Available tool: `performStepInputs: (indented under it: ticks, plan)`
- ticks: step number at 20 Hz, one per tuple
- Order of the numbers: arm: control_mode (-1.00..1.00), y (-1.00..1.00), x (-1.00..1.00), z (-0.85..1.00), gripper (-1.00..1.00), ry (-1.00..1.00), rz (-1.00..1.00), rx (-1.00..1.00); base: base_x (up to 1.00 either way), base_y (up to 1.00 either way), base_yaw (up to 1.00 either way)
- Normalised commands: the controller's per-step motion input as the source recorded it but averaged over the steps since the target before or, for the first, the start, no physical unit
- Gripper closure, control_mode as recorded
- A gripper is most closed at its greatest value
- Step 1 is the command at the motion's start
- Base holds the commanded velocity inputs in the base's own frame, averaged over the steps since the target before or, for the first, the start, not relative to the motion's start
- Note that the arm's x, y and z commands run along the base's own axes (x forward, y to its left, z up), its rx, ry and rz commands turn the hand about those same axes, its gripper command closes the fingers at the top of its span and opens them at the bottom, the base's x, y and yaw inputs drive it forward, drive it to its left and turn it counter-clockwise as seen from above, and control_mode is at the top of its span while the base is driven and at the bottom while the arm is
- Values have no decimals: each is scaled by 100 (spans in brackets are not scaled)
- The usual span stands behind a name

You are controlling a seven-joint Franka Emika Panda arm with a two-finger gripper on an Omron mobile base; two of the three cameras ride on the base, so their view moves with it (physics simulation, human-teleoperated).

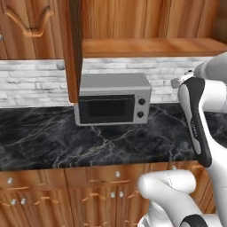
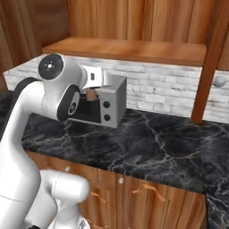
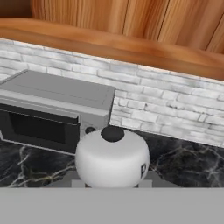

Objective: Retrieve the shaker from the cabinet and place it next the steak on a plate on the dining table.

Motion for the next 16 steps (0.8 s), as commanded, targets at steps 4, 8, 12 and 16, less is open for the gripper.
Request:
performStepInputs:
  ticks: [4, 8, 12, 16]
  plan:
    - [100, 0, 0, 0, 100, 0, 0, 0, -55, 0, 55]
    - [100, 0, 0, 0, 100, 0, 0, 0, -55, 0, 77]
    - [100, 0, 0, 0, 100, 0, 0, 0, -56, 0, 82]
    - [100, 0, 0, 0, 100, 0, 0, 0, -52, 0, 83]
